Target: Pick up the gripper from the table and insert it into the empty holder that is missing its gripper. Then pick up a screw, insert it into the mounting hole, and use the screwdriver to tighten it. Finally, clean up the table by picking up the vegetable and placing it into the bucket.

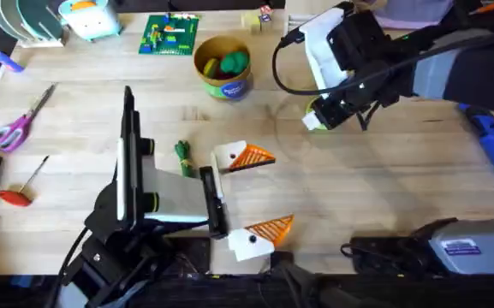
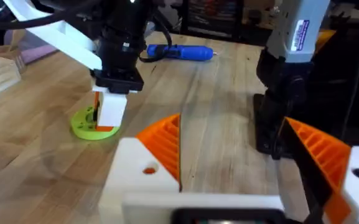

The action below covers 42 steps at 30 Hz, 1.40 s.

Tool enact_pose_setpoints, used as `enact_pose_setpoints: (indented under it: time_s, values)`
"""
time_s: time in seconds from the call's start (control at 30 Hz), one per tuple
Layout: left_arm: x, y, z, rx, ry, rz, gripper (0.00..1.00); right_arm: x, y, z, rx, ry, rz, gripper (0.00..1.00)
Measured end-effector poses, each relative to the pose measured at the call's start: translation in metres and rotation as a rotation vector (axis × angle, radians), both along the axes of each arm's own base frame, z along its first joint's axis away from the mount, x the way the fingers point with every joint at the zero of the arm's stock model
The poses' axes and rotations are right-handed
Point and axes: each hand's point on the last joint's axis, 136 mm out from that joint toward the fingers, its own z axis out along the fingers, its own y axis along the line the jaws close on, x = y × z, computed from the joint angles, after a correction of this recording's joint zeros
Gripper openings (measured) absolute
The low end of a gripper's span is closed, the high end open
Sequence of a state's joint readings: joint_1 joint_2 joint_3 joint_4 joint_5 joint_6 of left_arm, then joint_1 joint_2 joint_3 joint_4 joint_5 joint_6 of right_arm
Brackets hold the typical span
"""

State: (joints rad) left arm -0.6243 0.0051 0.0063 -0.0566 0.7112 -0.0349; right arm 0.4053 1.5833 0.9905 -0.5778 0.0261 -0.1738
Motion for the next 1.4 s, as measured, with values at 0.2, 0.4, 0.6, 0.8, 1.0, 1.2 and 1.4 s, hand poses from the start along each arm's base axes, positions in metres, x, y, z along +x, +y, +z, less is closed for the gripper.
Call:
enact_pose_setpoints:
  time_s: [0.2,0.4,0.6,0.8,1.0,1.2,1.4]
  values:
    - [0.000,0.000,0.000,0.000,0.000,0.000,0.994,0.001,0.000,0.000,-0.004,-0.004,0.006,0.085]
    - [0.000,0.000,0.000,0.000,0.000,0.000,0.994,0.001,0.000,0.000,-0.004,-0.004,0.005,0.010]
    - [0.000,0.000,0.000,0.000,0.000,0.000,0.994,0.000,-0.001,0.006,0.000,-0.015,0.005,0.007]
    - [0.000,0.000,0.000,0.000,0.000,0.000,0.994,0.009,0.003,0.058,0.058,-0.149,0.005,0.007]
    - [0.000,0.000,0.000,0.000,0.000,0.000,0.994,-0.006,0.004,0.114,0.055,-0.140,0.025,0.007]
    - [0.000,0.000,0.000,0.000,0.001,0.000,0.994,-0.028,0.035,0.165,0.067,-0.141,0.136,0.007]
    - [0.000,0.000,0.000,0.000,0.001,0.000,0.994,-0.064,0.080,0.214,0.161,-0.154,0.266,0.007]
